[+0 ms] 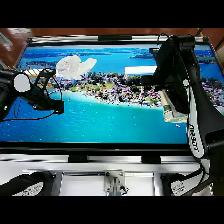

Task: Fold the shirts.

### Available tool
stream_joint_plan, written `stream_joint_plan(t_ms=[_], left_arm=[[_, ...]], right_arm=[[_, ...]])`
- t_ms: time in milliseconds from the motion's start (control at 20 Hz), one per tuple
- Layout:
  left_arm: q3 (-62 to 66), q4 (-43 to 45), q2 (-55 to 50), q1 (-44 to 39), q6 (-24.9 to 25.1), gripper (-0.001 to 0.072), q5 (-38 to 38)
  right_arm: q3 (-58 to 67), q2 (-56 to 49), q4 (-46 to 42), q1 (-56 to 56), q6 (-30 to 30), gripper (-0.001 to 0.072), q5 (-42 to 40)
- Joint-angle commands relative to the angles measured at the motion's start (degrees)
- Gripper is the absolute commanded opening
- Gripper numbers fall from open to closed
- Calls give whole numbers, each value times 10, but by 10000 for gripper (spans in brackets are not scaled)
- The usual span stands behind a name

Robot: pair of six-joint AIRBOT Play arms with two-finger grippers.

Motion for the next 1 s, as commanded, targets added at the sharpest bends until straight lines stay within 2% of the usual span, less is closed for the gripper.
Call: stream_joint_plan(t_ms=[0, 800, 950], left_arm=[[0, 0, 0, 0, 0, 632, 0], [0, 0, 0, 0, 0, 633, 4], [-2, -7, -2, 0, 0, 631, 66]], right_arm=[[0, 0, 0, 0, 0, 511, 0], [0, 0, 3, 0, 1, 511, 19], [0, 0, 3, 0, 1, 511, 38]])
